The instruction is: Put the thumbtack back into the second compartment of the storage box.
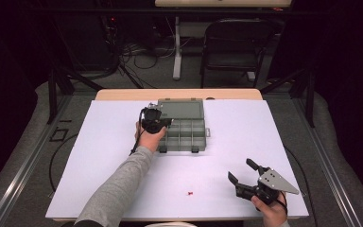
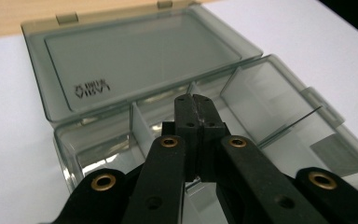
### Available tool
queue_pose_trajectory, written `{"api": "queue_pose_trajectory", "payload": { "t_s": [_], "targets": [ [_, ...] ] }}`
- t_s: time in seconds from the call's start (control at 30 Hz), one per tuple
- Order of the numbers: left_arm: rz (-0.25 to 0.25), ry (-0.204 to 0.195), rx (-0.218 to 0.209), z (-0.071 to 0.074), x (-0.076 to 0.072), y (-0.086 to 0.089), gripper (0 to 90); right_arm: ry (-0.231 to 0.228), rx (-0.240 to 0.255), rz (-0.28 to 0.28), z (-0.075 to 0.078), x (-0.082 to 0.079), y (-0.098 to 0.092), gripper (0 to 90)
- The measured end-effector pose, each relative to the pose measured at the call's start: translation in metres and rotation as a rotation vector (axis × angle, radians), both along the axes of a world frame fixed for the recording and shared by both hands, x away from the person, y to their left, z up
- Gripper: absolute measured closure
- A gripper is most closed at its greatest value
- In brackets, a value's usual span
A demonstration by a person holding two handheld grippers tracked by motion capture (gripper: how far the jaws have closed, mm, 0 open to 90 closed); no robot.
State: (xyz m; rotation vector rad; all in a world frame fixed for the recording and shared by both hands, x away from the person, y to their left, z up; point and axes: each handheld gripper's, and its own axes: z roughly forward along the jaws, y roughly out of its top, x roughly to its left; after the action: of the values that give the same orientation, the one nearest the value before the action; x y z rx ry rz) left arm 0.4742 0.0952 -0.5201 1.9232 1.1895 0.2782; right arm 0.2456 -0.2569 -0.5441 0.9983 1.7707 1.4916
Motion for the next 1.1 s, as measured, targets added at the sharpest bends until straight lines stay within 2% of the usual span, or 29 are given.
{"api": "queue_pose_trajectory", "payload": {
  "t_s": [0.2,0.27,0.3,0.33,0.37,0.4,0.43,0.47,0.5,0.57,0.6,0.7,0.93,1.03,1.1],
  "targets": [
    [0.002,0.006,0.011,-0.003,0.002,0.001,88.6,0.0,-0.001,0.001,0.0,0.0,0.0,16.9],
    [0.002,-0.001,-0.001,-0.002,0.002,0.002,83.9,-0.001,-0.001,0.001,0.0,0.0,0.0,16.9],
    [-0.003,-0.007,-0.013,-0.001,0.001,0.002,78.6,0.0,-0.003,0.002,0.0,0.0,0.0,16.9],
    [-0.008,-0.009,-0.027,0.0,0.0,0.002,78.6,0.0,-0.003,0.002,0.0,0.0,0.0,16.9],
    [-0.01,-0.017,-0.035,0.002,-0.001,0.002,74.4,-0.001,-0.004,0.002,0.0,0.0,0.0,16.9],
    [-0.019,-0.047,-0.043,0.005,-0.003,0.001,64.1,0.0,-0.002,0.001,0.0,0.0,0.0,16.9],
    [-0.019,-0.047,-0.043,0.005,-0.003,0.001,58.9,0.0,-0.002,0.001,0.0,0.0,0.0,16.9],
    [-0.021,-0.057,-0.057,0.006,-0.004,0.001,58.9,-0.001,-0.002,0.0,0.0,0.0,0.0,16.9],
    [-0.022,-0.068,-0.064,0.008,-0.005,0.0,54.2,0.0,-0.002,0.0,0.0,0.0,0.0,16.9],
    [-0.014,-0.099,-0.046,0.011,-0.009,-0.001,46.0,0.0,-0.002,-0.001,0.0,0.0,0.0,16.9],
    [-0.021,-0.107,-0.038,0.012,-0.01,-0.001,43.4,-0.002,-0.001,-0.002,0.0,0.0,0.0,16.9],
    [-0.045,-0.12,-0.052,0.018,-0.016,0.0,41.8,0.0,-0.002,-0.002,0.0,0.0,0.0,16.9],
    [-0.096,-0.14,-0.073,0.027,-0.042,0.003,38.8,-0.003,0.0,-0.004,0.0,0.0,0.0,16.9],
    [-0.125,-0.161,-0.07,0.03,-0.063,0.005,38.5,-0.004,-0.004,-0.004,0.0,-0.001,0.0,16.9],
    [-0.166,-0.194,-0.062,0.031,-0.079,0.007,38.2,-0.004,-0.003,-0.005,0.0,-0.001,0.0,16.9]
  ]
}}
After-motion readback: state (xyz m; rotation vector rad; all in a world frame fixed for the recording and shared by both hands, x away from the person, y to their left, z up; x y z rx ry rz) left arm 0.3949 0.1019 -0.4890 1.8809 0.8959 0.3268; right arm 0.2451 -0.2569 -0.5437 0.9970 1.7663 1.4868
